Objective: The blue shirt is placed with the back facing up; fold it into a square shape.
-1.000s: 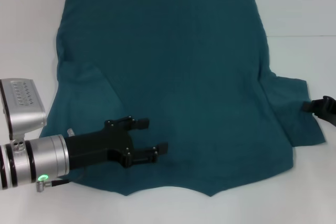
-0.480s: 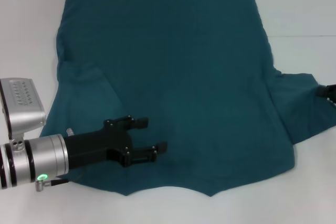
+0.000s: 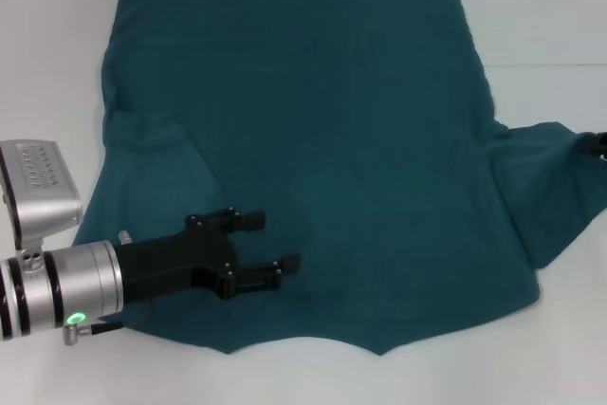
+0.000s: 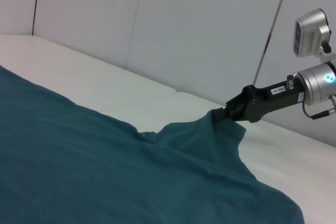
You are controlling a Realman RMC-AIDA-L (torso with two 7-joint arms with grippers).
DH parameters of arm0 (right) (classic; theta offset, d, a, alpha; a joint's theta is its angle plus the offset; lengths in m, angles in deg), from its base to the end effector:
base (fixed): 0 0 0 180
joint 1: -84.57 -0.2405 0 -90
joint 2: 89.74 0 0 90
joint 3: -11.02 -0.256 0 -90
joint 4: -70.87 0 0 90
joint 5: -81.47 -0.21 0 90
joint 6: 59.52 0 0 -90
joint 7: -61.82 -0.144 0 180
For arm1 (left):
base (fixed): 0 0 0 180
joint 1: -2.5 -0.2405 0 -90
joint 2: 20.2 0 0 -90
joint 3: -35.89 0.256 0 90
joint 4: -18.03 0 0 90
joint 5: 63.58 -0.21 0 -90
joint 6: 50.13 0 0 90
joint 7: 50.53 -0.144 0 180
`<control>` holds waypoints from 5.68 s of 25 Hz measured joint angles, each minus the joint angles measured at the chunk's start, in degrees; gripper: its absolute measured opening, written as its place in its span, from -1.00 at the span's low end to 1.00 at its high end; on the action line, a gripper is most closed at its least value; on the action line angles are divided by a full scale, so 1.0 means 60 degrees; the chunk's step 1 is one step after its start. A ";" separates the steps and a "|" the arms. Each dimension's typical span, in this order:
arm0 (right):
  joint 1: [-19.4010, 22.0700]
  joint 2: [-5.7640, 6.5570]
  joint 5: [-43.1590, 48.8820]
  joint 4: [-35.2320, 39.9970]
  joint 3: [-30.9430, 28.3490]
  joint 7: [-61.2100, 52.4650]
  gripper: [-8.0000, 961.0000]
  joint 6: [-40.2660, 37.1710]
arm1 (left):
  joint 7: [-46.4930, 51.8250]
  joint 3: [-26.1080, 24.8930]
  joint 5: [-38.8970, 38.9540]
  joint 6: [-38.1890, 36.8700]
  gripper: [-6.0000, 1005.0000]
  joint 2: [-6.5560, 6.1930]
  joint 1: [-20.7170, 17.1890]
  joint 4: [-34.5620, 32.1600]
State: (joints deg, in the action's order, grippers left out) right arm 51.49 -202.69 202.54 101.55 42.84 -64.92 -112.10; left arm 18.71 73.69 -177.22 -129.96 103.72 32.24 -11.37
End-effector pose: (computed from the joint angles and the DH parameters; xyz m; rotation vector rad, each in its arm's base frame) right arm 0.3548 0.3941 0.0607 -1.7007 1.6269 0.6029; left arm -0.2681 0.3180 -0.0551 -2.6429 -0.6578 -0.7176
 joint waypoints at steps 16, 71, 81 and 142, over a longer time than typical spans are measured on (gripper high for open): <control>-0.0375 0.0040 0.0008 -0.0026 0.0394 0.0094 -0.85 0.0641 | 0.0018 0.0000 0.0002 0.0044 0.71 0.0015 0.0025 0.0038; -0.0467 -0.0671 -0.1547 0.0346 0.1164 0.1986 0.94 -0.2616 | 0.2277 -0.0908 0.0022 0.0629 0.71 -0.0009 -0.0610 -0.0910; -0.0534 -0.0716 -0.1512 0.0322 0.1216 0.2029 0.94 -0.2885 | 0.4538 -0.1324 -0.0214 0.0805 0.71 -0.0113 -0.1597 -0.2468; -0.0515 -0.0716 -0.1547 0.0321 0.1138 0.1948 0.94 -0.2826 | 0.5906 -0.2256 -0.2821 -0.0256 0.54 -0.0058 -0.1876 -0.3462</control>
State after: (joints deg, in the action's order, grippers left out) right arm 48.40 -206.99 193.26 103.48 49.67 -53.23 -129.06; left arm 54.14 60.15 -194.15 -131.50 103.37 20.98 -32.15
